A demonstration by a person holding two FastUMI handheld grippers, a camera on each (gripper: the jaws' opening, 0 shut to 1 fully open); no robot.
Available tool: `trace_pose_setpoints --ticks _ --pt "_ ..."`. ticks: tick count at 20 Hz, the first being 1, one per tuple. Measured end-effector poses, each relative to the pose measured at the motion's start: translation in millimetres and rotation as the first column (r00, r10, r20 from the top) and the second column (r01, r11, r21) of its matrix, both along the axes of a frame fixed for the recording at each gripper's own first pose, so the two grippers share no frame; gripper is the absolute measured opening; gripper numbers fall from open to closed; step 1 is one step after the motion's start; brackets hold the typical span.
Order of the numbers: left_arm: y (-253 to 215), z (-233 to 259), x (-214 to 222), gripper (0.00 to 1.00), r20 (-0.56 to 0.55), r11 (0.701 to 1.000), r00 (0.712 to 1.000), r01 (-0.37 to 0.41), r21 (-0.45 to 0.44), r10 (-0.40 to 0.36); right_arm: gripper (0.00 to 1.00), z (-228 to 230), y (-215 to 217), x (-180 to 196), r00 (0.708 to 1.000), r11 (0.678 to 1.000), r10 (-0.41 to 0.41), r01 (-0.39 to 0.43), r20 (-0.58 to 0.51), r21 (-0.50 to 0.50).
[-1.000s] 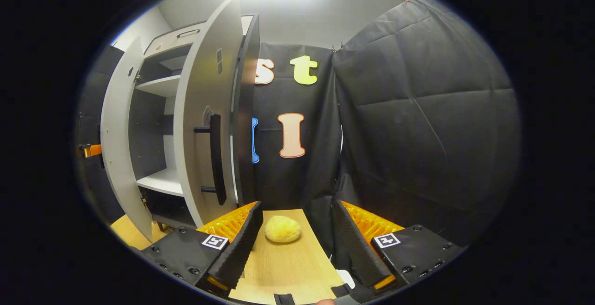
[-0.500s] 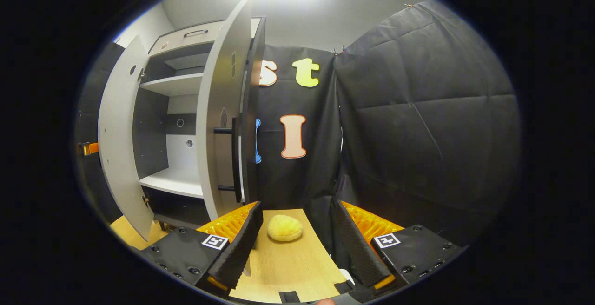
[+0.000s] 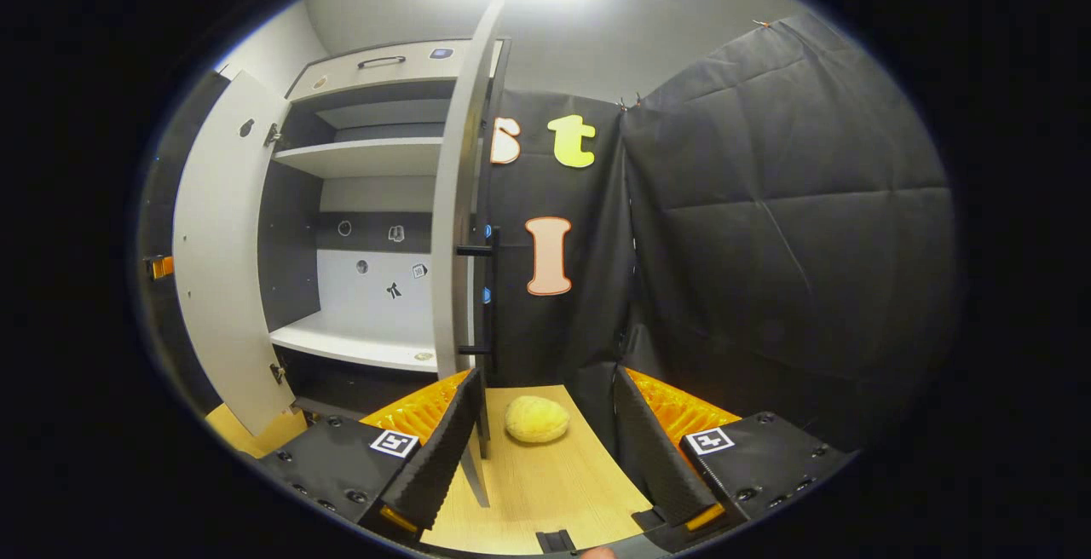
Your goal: Open the right door of the double-door shoe cabinet with the right hand, and open the left door with the left hand.
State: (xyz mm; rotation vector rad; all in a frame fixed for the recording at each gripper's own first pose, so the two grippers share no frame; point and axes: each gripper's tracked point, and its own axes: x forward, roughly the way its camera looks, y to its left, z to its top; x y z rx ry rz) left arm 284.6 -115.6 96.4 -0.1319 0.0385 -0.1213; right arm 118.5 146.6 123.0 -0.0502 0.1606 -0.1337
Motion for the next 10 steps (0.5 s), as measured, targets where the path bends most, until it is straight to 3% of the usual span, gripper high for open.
trace_pose_setpoints --ticks 2,4,5,10 --pt "6 -2 3 0.00 0.013 1.000 1.000 0.007 0.025 -0.007 0.93 2 8 -4 1.000 1.000 -0.010 0.010 -0.004 -0.010" --pt "4 -8 2 0.00 0.001 0.999 1.000 0.031 0.031 -0.031 0.98 -1 14 -11 1.000 0.999 -0.027 0.027 -0.013 -0.020" --pt "4 -11 0 0.02 -0.005 0.999 0.999 0.041 0.023 -0.041 0.94 -1 18 -13 0.999 0.999 -0.030 0.030 -0.017 -0.023" --pt "9 -15 -26 0.02 -0.026 0.999 0.999 0.032 0.028 -0.031 1.00 0 39 -22 1.000 1.000 0.011 -0.011 -0.007 -0.011"
